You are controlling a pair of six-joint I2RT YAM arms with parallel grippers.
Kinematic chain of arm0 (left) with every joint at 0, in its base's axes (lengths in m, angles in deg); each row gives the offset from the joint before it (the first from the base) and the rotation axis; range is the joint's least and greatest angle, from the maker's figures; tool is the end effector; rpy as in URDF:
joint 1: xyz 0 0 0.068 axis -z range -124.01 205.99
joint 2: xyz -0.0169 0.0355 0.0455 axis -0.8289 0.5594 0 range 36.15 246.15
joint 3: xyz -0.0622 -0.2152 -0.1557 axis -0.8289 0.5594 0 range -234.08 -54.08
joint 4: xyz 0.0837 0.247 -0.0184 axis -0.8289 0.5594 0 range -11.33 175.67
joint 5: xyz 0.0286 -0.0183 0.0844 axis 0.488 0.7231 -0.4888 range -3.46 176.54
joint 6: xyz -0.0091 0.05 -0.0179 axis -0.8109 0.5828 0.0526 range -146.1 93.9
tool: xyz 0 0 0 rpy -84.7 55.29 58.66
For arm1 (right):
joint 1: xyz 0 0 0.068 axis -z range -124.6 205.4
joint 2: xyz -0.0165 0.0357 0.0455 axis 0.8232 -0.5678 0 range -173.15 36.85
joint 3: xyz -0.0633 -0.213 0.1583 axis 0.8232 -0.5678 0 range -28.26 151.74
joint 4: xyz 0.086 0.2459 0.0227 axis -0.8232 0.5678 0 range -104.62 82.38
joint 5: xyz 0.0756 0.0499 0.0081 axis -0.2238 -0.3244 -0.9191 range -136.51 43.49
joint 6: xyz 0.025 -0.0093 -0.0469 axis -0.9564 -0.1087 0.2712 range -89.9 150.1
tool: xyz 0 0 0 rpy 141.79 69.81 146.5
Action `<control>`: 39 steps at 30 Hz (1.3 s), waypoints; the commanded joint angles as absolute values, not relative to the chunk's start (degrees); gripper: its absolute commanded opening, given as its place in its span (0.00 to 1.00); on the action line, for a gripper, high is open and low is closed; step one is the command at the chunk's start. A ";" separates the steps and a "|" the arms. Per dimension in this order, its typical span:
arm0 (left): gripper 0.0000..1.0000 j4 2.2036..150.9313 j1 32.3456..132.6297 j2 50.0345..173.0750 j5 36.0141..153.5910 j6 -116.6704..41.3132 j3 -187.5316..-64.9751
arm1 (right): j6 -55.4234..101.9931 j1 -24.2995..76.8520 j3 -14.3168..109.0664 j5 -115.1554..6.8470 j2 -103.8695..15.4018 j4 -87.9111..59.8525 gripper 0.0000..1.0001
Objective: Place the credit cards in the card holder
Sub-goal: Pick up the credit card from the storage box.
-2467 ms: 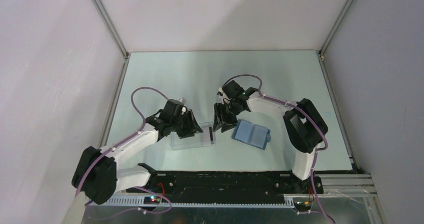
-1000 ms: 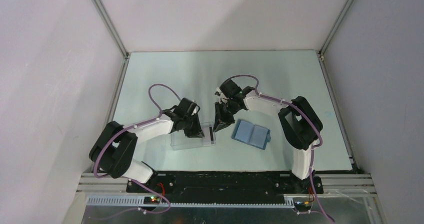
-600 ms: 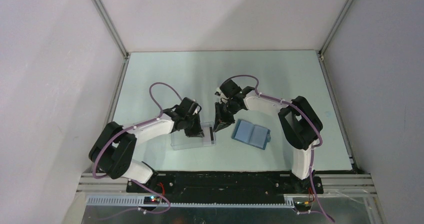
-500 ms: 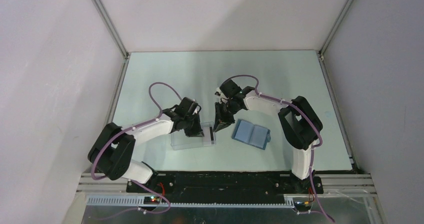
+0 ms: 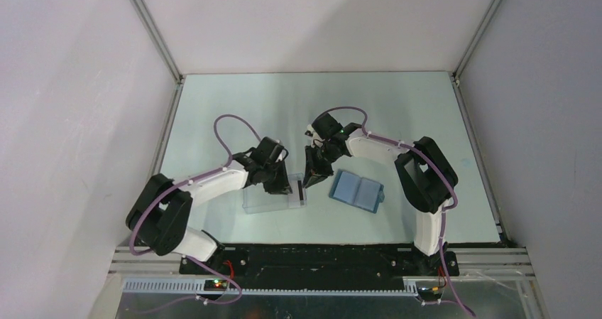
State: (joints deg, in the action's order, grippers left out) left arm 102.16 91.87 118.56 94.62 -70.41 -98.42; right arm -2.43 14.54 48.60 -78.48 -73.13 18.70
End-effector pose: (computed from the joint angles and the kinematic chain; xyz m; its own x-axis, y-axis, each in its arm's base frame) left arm 0.2134 -0.1607 0.1752 -0.9530 -0.1642 -0.2545 -0.0437 0.9060 -0.4210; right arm 0.2826 0.2693 0.1824 -0.9690 -0.2351 -0.0761 -0.2302 0.7466 0.6242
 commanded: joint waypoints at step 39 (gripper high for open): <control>0.14 108.46 96.56 125.99 89.34 -66.56 -107.53 | -0.58 13.93 49.55 -76.82 -75.21 20.61 0.11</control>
State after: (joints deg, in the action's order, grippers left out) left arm 109.96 95.74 125.79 89.18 -66.98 -105.55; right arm -2.22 14.54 48.82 -78.50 -73.30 18.96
